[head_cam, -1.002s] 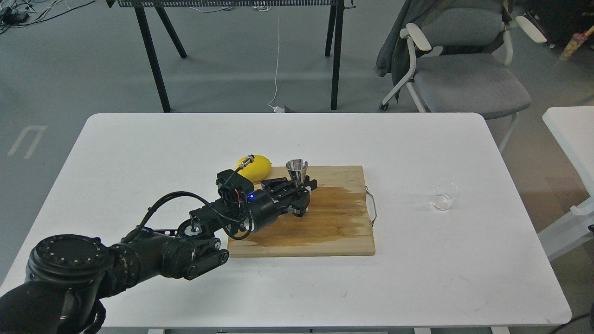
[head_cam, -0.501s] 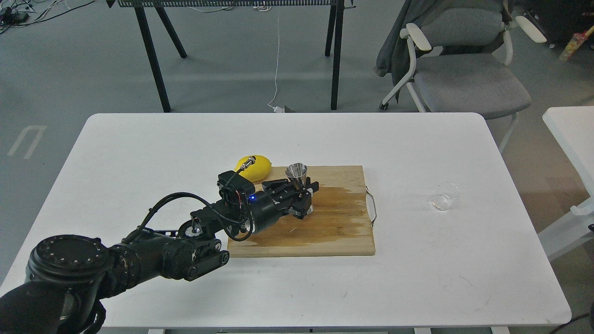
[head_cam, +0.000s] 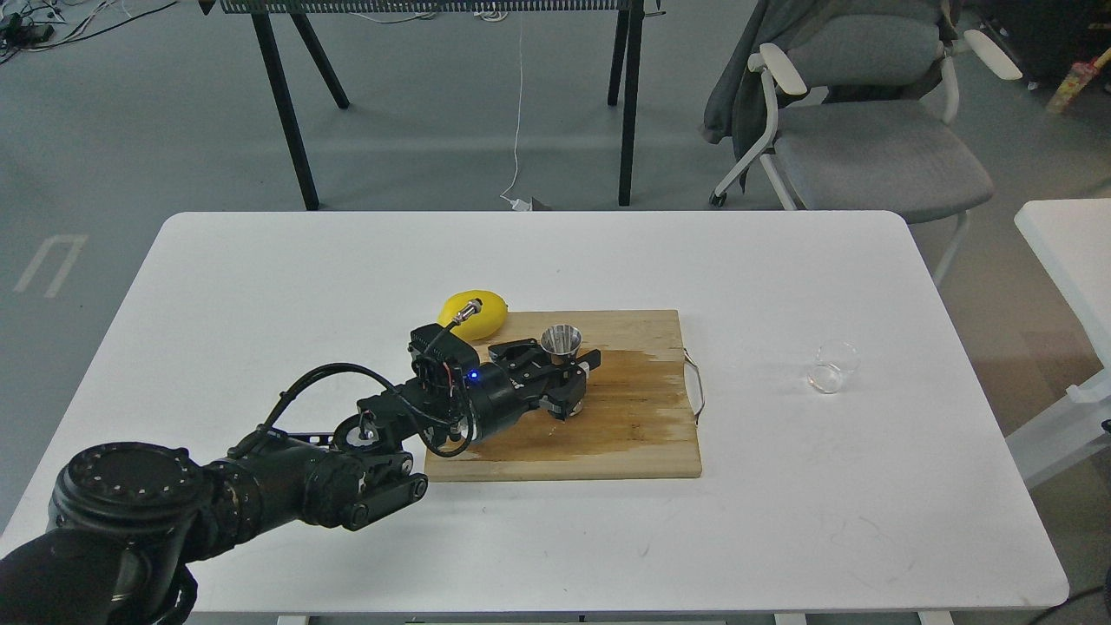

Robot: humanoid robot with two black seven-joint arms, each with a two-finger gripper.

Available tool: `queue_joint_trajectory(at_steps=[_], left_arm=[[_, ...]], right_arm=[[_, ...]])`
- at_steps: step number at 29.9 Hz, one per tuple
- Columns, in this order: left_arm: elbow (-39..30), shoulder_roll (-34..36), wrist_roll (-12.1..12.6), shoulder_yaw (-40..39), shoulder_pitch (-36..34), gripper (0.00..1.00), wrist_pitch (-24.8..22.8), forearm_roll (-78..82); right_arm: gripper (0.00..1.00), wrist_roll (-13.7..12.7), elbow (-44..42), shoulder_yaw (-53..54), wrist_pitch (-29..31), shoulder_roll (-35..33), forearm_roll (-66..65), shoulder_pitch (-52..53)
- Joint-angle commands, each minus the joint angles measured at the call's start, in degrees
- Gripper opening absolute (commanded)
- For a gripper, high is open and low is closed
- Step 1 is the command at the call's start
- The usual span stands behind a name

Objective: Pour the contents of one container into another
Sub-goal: 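Lower the jigger upright onto the cutting board with the left hand, then open the left hand to release the jigger on the board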

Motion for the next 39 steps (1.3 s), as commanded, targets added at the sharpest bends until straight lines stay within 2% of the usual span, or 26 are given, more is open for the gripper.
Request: queue_joint_trajectory(at_steps=[1,8,11,13,24,39], left_arm=[[0.00,0.00,0.00,0.08,0.01,0.46,0.00,0.14],[-0.09,0.00,0.00,0.17,0.36,0.58,0.00,0.31],[-0.18,0.00,0.00,0.08,0.44,0.76,0.00,0.49],[-0.79,0.00,0.00,0.17,0.44,0.82,0.00,0.49],[-1.15,0.00,0.00,0.26,0.71,0.95,0.00,0.49],[-0.62,0.00,0.00,0.26,3.26,0.97,0.00,0.49]], right_arm=[[1.00,0.00,-0.62,0.00,0.00,-0.01,0.06,-0.08],[1.00,0.00,-0.98,0.00,0.00,-0.01,0.06,0.00],[1.00,0.00,-0.98,0.00,0.00,-0.01,0.06,0.01],[1.00,0.00,-0.98,0.00,0.00,-0.01,0.06,-0.08],[1.00,0.00,-0.98,0.00,0.00,-0.01,0.06,-0.08],[1.00,0.00,-0.89,0.00,0.00,-0.01,0.06,-0.08]])
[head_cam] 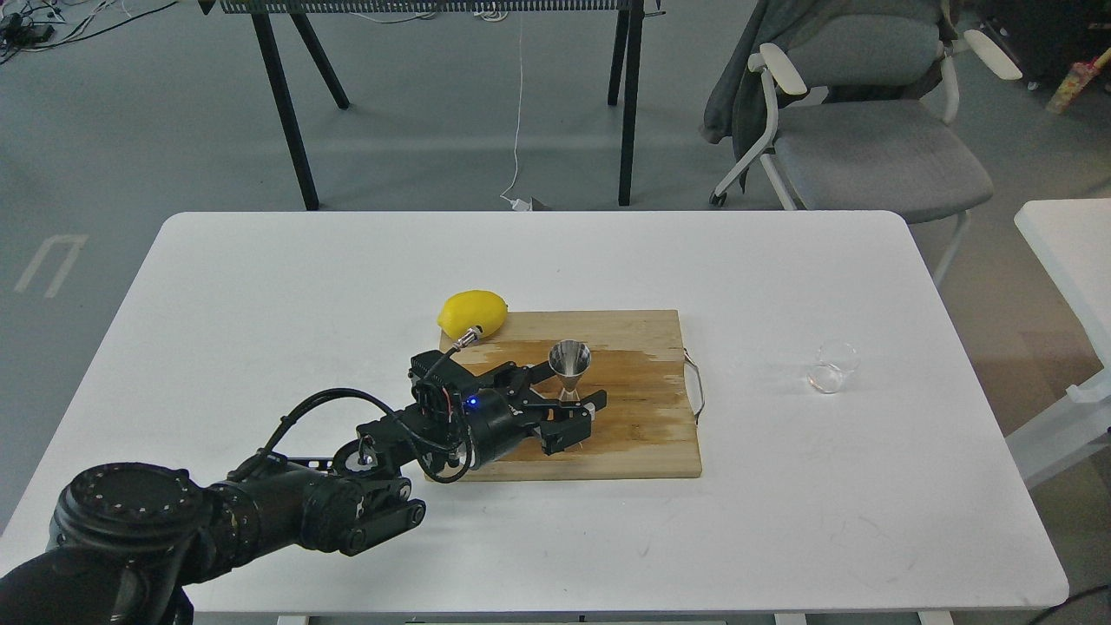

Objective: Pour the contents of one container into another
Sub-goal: 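Open the left hand to release the jigger on the board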

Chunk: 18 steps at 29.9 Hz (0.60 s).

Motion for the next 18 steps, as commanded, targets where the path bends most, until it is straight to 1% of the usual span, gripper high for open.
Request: queue_joint_trajectory(at_steps=[1,18], left_arm=[[0.07,0.00,0.00,-0.10,0.38,0.97,0.00,0.00],[-0.19,0.00,0.00,-0.10,0.91,0.97,0.00,0.00]], right_arm=[[1.00,0.00,0.00,0.00,0.00,0.00,0.00,0.00],[1.00,0.00,0.00,0.00,0.00,0.00,0.00,-0.09]])
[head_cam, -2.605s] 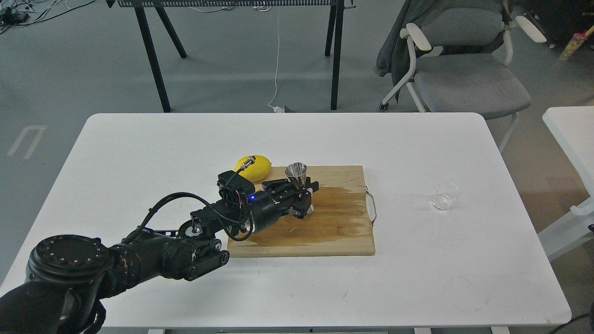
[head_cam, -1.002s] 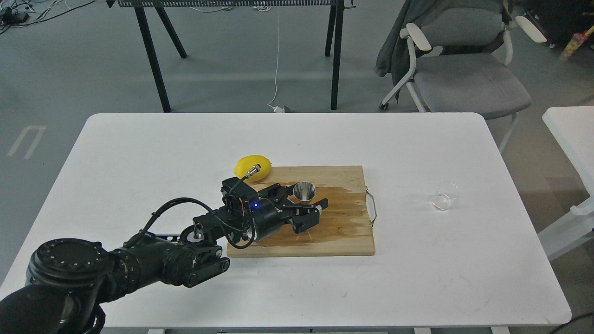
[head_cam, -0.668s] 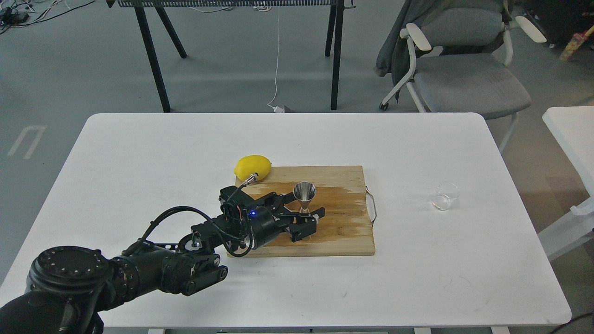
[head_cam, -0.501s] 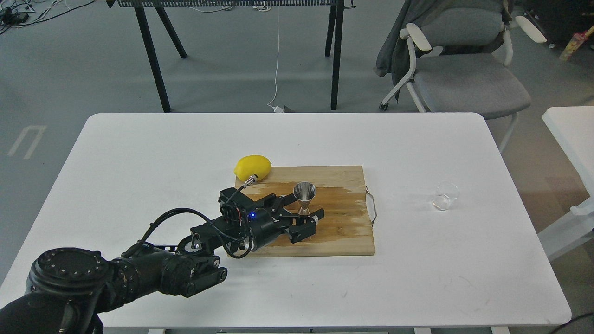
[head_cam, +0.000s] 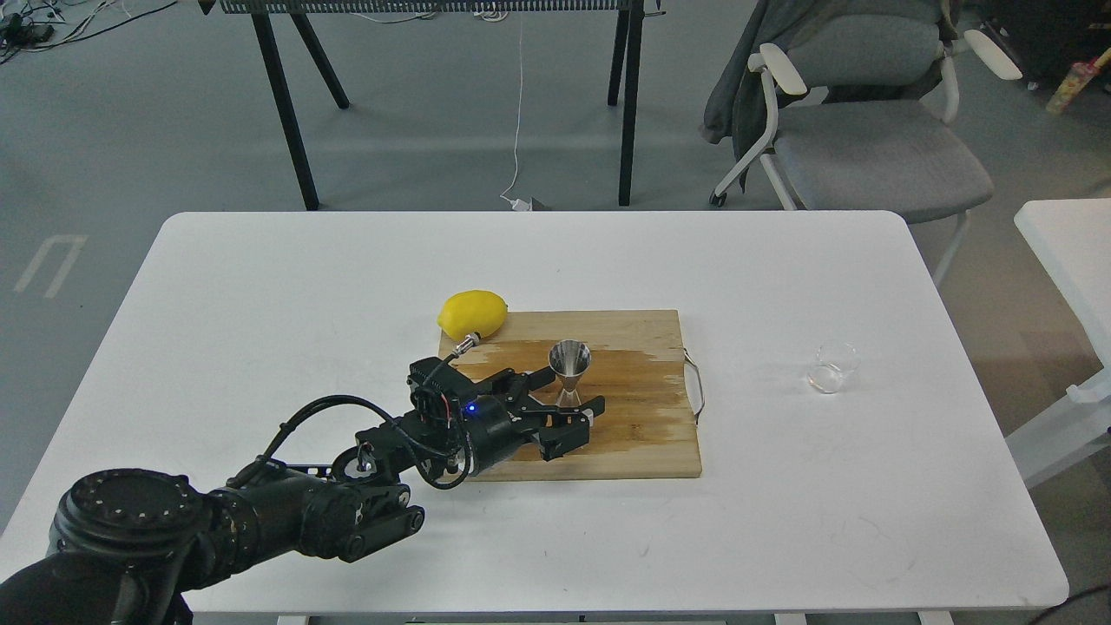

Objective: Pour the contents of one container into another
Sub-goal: 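Open the left hand to release the jigger on the board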

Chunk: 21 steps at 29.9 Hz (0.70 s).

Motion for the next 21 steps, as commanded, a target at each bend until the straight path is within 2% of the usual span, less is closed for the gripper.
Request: queue_joint_trajectory(at_steps=[1,21], left_arm=[[-0.16,0.00,0.00,0.00,0.09,0.97,0.00,0.00],[-0.42,0.00,0.00,-0.52,0.00,0.97,0.00,0.00]], right_arm=[[1.00,0.00,0.00,0.00,0.00,-0.08,0.00,-0.11],[1.00,0.09,0.00,0.00,0.00,0.00,0.00,-0.11]])
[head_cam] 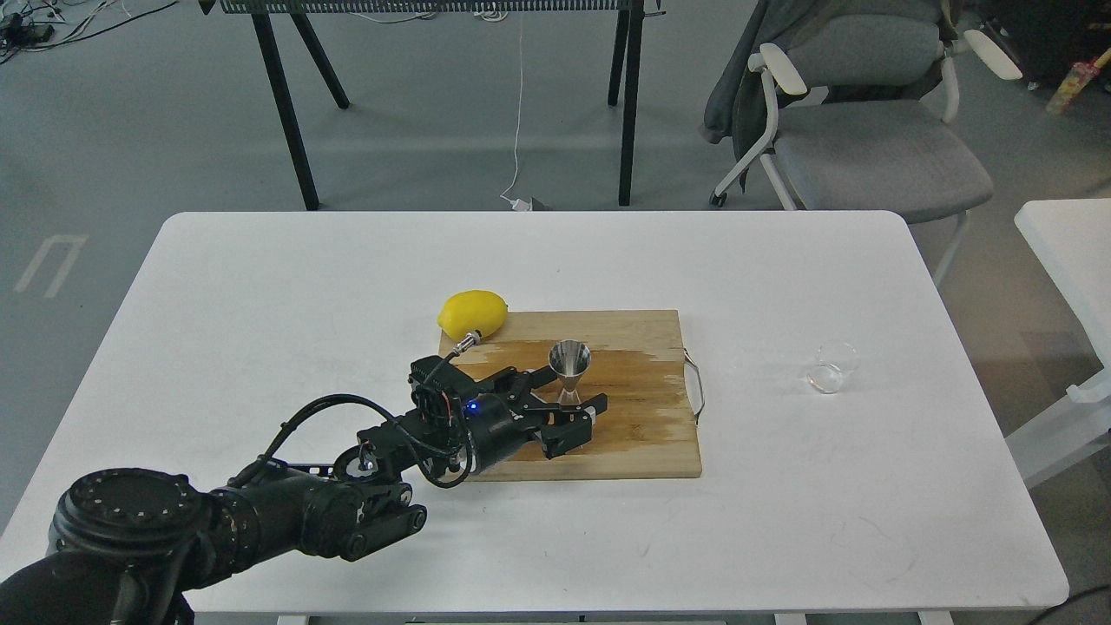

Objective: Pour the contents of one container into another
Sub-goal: 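Open the left hand to release the jigger on the board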

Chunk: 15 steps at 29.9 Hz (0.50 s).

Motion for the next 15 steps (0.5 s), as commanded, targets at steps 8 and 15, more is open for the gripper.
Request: queue_joint_trajectory(at_steps=[8,15], left_arm=[[0.18,0.00,0.00,0.04,-0.02,0.97,0.00,-0.02],[0.18,0.96,0.00,-0.05,0.07,0.97,0.00,-0.02]], right_arm=[[1.00,0.03,0.03,0.00,0.00,0.05,0.00,0.00],[1.00,0.03,-0.06,0.09,0.00,0.05,0.00,-0.26]])
